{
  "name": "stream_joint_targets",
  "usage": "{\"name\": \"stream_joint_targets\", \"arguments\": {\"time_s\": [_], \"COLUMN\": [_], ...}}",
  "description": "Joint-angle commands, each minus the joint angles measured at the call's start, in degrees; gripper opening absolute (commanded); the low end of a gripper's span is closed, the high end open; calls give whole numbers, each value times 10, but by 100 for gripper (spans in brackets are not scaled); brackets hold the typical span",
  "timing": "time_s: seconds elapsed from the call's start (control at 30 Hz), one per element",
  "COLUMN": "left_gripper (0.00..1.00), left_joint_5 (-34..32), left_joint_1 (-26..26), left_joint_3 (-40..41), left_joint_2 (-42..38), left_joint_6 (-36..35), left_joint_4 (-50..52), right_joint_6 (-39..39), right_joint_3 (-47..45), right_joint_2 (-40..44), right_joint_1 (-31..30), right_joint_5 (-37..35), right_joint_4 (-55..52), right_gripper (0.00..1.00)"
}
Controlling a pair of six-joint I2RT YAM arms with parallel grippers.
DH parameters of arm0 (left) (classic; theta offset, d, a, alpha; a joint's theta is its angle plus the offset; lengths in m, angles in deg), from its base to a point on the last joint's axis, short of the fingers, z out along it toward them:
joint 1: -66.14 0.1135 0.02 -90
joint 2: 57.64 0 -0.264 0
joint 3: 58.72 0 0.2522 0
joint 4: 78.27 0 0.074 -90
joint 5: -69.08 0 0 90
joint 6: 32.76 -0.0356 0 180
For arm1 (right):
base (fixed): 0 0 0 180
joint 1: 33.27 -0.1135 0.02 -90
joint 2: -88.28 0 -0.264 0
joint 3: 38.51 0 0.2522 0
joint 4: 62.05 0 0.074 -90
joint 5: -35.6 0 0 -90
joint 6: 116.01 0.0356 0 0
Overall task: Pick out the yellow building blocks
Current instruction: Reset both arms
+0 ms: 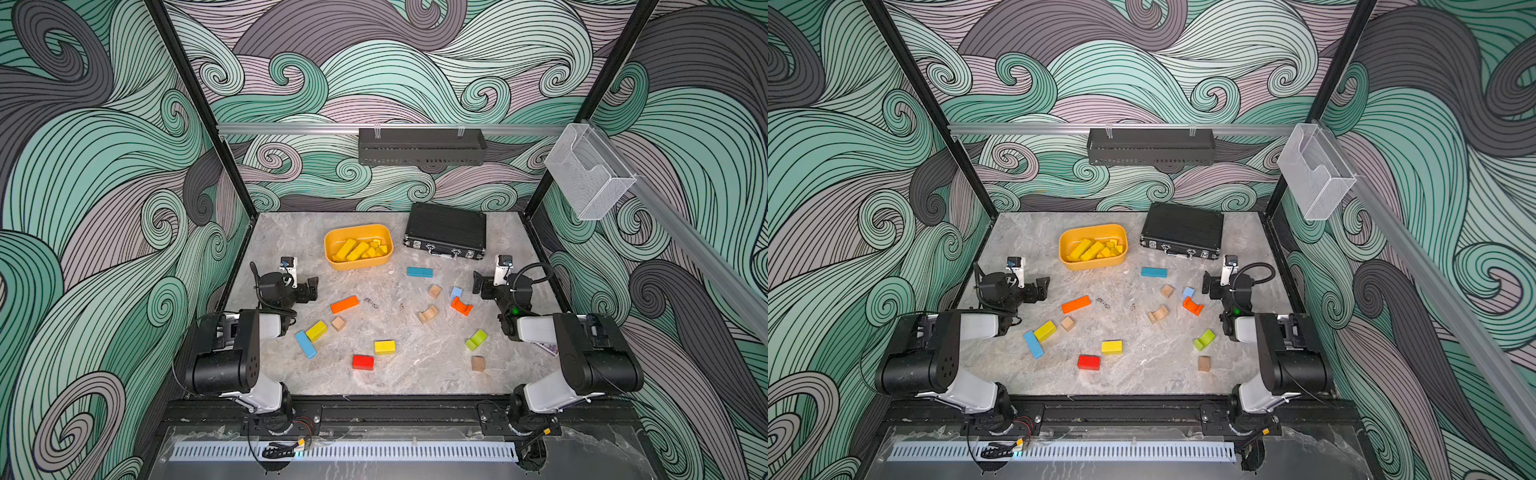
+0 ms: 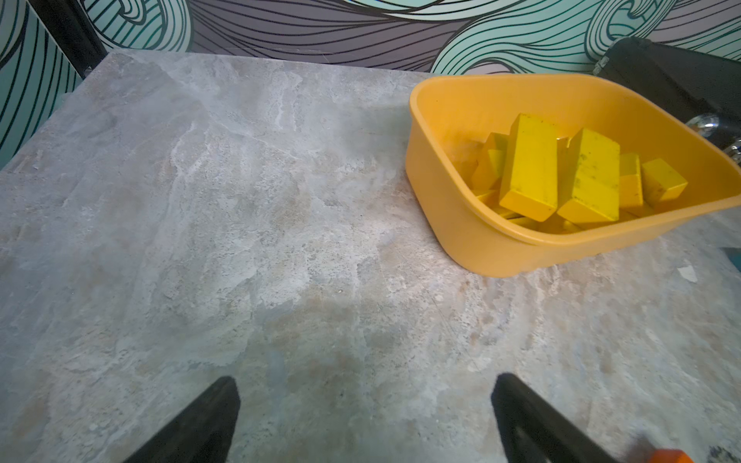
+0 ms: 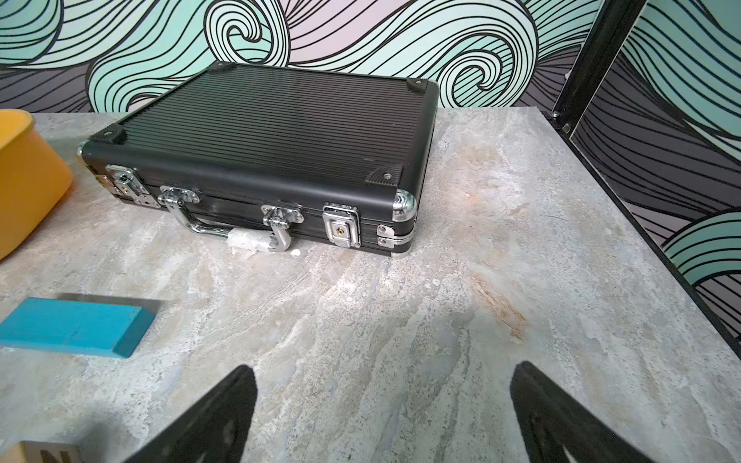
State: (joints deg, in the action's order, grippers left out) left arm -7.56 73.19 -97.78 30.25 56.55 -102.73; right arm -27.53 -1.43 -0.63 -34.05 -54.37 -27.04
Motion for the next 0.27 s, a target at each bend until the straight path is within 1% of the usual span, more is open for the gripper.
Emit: {"name": "stream_joint_targets", "arguments": {"time_s": [0.0,0.23], "left_gripper": [99,99], "left_joint_5": [7,7], "left_joint_1": [2,2], "left_joint_3": [-10,-10], "left_joint_2": [-5,-5], "left_joint_6": [-3,-3], "left_joint_4": [-15,-15], "right_joint_6": [-5,-4], "right_joint_3": [-2,-5], "right_joint_2": [-1,0], "right_joint_1": [-2,-1], "right_joint_5": [-1,1], "right_joint_4": [15,18], "right_gripper": [100,100]}}
